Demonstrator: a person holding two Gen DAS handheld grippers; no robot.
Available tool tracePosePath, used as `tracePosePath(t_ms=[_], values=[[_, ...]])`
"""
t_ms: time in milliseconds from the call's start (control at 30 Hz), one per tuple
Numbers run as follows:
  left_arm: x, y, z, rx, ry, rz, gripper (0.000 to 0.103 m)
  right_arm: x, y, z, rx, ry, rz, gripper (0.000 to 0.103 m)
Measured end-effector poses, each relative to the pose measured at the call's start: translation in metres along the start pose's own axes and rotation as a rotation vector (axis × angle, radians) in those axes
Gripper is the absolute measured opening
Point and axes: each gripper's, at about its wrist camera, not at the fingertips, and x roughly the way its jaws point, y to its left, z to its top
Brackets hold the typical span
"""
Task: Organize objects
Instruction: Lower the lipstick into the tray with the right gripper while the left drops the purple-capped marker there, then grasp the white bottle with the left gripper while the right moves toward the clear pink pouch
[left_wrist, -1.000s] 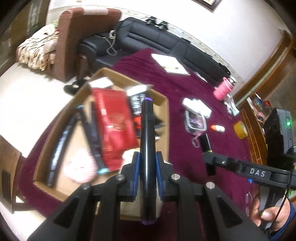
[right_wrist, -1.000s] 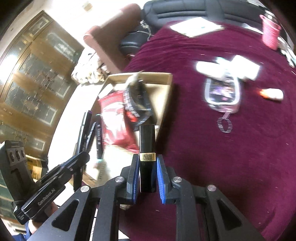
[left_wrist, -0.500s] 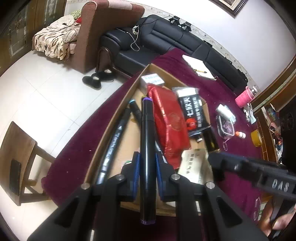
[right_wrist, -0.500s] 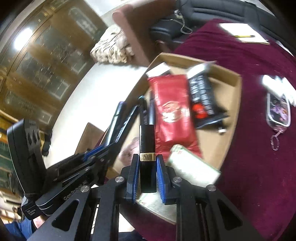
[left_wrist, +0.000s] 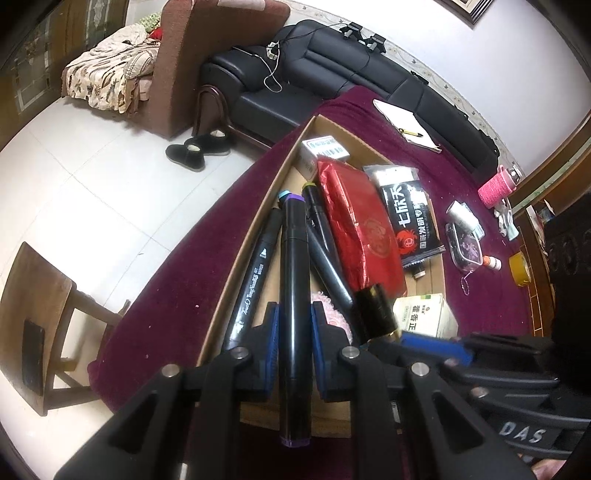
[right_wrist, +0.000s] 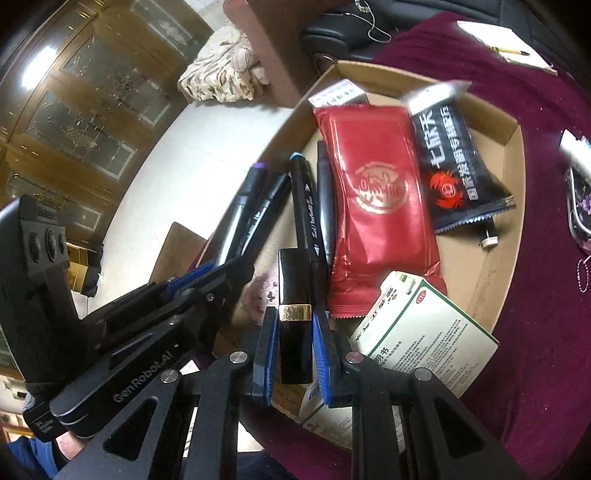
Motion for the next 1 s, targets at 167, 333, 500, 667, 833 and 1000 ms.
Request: tracePosePath(t_ms=[167, 333, 500, 667, 833, 1000], values=[[0.005, 0.002, 0.002, -0.001, 0.011, -0.006, 0.016, 0.004, -0.003, -0.002, 0.008, 0.016, 0.009, 0.021], [0.01, 0.001, 0.003, 0.002, 0.021, -0.011, 0.016, 0.006, -0.005, -0.002, 0.009, 0.02, 0.018, 0.021], [0.012, 0.002, 0.003, -0.004, 0.036, -0.019, 0.016, 0.002, -0.004, -0.002, -0.009, 0.025, 0.019, 0.024], [0.01, -0.002, 0.005, -0.006, 0.038, -0.019, 0.016, -0.011, -0.003, -0.003, -0.025, -0.018, 0.018, 0.033], [0.003, -0.01, 0.011, 0.004, 0.015, -0.023, 0.017, -0.033, -0.021, -0.007, 0.022, -0.085, 0.032, 0.039], [-0.003, -0.03, 0.023, 0.048, -0.006, -0.052, 0.025, -0.069, -0.053, -0.017, 0.125, -0.193, 0.054, 0.041]])
